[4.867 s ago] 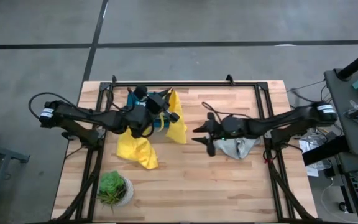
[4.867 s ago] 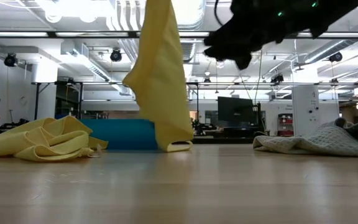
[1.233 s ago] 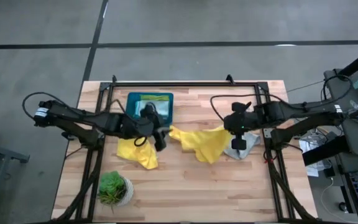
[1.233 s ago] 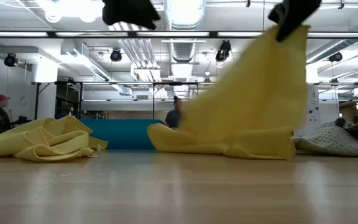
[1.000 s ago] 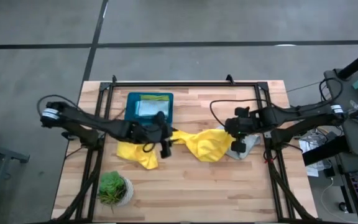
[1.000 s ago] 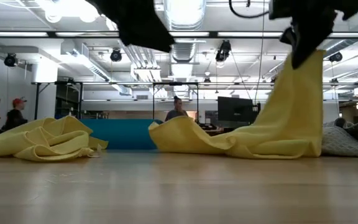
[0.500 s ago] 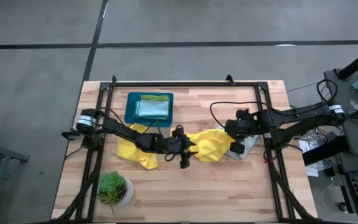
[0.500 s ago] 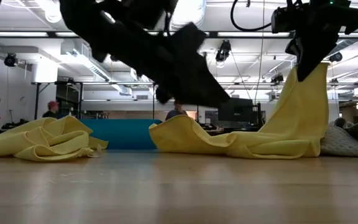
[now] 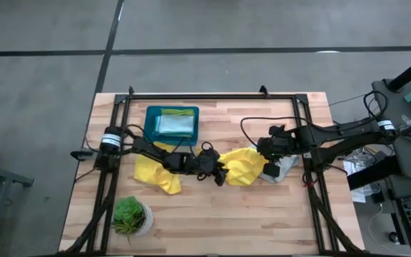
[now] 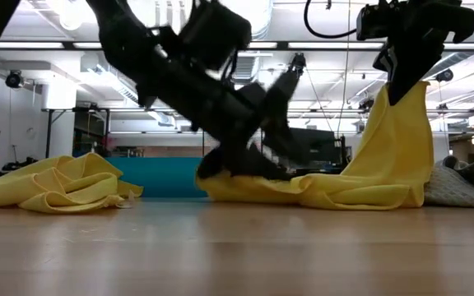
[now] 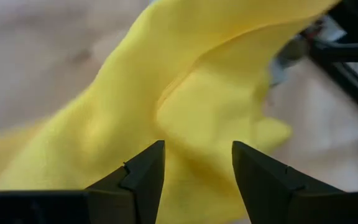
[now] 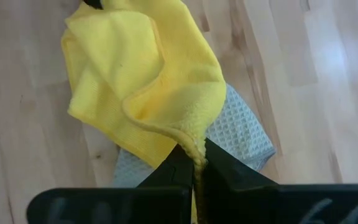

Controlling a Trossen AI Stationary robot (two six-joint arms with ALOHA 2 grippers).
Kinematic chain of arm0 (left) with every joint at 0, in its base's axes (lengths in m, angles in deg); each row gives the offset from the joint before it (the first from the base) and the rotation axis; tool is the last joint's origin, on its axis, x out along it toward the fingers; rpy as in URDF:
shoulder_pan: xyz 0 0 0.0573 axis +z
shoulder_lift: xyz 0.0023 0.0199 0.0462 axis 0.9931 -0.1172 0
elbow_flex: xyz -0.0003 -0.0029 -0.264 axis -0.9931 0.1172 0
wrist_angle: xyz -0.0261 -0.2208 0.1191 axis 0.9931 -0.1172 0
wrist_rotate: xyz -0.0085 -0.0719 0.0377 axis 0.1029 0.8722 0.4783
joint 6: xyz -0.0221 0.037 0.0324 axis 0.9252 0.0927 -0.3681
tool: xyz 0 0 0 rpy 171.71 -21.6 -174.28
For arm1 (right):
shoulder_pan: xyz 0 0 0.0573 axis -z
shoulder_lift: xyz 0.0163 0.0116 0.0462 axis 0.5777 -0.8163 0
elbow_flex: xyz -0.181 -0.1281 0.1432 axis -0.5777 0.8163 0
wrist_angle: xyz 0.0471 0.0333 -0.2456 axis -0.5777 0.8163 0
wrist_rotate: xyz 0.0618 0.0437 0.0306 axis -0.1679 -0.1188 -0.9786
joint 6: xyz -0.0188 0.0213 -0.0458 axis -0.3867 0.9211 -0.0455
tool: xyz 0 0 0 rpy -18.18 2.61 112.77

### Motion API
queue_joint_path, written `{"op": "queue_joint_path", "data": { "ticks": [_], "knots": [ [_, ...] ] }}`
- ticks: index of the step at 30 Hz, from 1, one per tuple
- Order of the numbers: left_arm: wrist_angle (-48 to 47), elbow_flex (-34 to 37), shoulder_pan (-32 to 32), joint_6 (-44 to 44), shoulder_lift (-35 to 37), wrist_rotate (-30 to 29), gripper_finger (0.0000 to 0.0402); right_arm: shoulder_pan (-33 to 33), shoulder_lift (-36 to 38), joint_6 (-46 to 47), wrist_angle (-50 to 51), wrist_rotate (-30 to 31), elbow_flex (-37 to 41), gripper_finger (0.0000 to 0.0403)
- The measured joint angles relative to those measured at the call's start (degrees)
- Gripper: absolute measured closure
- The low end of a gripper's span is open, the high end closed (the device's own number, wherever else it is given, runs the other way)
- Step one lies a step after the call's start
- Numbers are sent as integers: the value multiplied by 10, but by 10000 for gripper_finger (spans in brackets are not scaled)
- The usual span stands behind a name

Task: Fold microfiber towels
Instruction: Fold the right yellow microfiber towel

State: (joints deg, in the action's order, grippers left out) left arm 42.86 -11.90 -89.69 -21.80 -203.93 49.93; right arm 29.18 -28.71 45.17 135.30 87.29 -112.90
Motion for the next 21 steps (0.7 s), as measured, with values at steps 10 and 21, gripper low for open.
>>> {"op": "queue_joint_path", "data": {
  "ticks": [10,21],
  "knots": [
    [38,-19,0,-1,-28,28,230,0,0,-8,0,0,1,394],
    [51,-36,1,-54,-28,45,230,0,0,-11,0,0,1,394]
  ]
}}
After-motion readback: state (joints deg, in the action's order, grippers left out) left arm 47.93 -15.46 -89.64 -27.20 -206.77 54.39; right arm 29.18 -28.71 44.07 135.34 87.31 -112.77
